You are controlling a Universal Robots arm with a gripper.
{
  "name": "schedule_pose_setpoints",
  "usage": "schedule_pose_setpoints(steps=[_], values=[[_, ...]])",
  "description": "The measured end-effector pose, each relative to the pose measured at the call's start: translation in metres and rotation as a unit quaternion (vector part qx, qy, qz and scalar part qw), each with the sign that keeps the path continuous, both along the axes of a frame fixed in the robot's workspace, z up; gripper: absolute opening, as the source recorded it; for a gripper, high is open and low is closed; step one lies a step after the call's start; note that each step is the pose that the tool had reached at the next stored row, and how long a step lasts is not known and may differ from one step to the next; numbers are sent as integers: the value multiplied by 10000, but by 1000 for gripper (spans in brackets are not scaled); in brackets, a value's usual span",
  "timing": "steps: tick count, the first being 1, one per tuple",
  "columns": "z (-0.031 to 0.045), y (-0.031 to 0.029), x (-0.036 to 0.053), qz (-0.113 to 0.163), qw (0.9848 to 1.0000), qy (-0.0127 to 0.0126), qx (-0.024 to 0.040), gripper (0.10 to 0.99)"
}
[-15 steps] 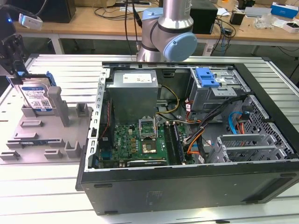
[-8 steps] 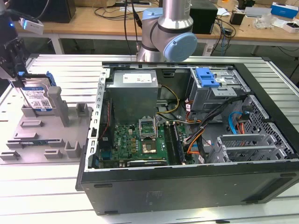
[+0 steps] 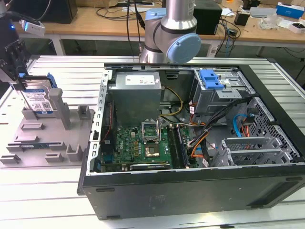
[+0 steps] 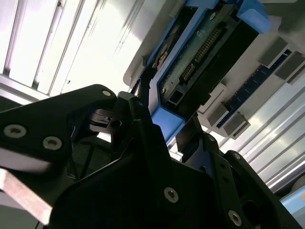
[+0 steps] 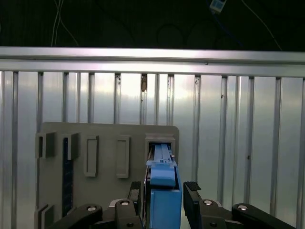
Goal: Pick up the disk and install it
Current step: 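Pick up the disk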
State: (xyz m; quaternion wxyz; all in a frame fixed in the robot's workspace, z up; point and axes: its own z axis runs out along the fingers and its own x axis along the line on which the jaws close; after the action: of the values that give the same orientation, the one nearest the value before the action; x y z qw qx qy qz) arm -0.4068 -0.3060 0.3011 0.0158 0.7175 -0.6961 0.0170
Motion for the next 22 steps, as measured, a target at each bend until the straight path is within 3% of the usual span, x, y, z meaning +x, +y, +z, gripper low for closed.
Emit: schedule_pose_setpoints(steps=[22], values=[[-60, 0, 2, -96, 10000, 0, 22, 482]])
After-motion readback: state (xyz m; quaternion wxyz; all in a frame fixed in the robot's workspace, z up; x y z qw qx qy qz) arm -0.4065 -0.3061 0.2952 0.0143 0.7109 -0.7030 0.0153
